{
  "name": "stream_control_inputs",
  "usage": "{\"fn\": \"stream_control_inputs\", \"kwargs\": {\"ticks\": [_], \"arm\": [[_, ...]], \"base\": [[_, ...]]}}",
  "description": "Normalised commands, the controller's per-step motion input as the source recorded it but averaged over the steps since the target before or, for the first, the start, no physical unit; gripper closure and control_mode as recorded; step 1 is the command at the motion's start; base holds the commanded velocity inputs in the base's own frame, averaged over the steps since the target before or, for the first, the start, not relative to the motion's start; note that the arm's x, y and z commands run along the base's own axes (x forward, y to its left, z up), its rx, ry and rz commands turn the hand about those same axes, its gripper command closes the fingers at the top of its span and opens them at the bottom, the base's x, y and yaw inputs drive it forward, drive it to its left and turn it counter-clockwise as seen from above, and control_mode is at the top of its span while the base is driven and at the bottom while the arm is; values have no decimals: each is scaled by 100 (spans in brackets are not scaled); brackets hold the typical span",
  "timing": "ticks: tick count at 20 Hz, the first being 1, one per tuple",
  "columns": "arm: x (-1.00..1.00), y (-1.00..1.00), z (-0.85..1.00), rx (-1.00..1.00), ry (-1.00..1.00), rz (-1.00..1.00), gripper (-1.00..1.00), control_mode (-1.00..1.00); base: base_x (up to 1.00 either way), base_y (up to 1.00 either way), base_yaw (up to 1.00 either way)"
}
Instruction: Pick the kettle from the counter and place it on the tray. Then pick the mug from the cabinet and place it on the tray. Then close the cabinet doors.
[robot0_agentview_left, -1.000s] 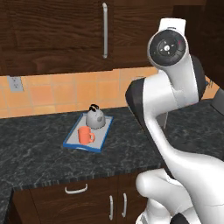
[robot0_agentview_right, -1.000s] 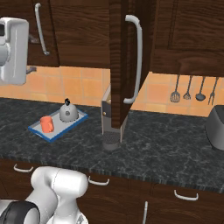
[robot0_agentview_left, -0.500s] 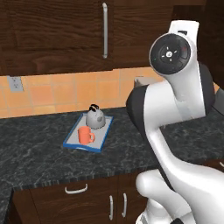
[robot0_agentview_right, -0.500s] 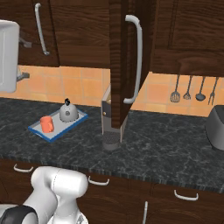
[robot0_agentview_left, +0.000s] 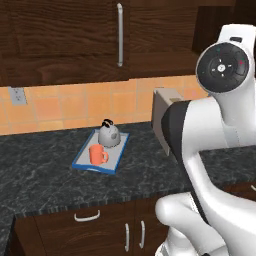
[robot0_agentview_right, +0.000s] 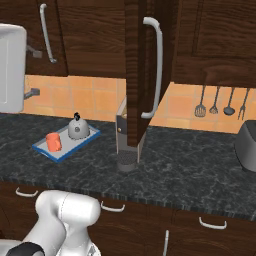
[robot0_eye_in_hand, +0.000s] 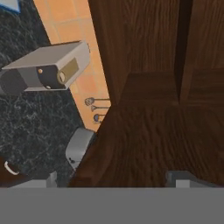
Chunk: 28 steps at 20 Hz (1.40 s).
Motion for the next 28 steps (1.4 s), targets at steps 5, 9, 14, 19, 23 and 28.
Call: {"fn": "stream_control_inputs", "kwargs": {"ticks": [5, 9, 14, 19, 23, 28], "arm": [[-41, -72, 0, 1, 0, 0, -100, -100], [-30, -82, -6, 1, -1, 0, -100, -100], [-41, -73, -3, -2, -4, -1, -100, -100], [-54, -79, -6, -1, -2, -3, -100, -100], [-59, -76, -5, 0, -1, -5, -100, -100], [-25, -65, 0, 0, 0, -5, -100, -100]], "base": [[0, 0, 0], [0, 0, 0], [0, 0, 0], [0, 0, 0], [0, 0, 0], [0, 0, 0]]}}
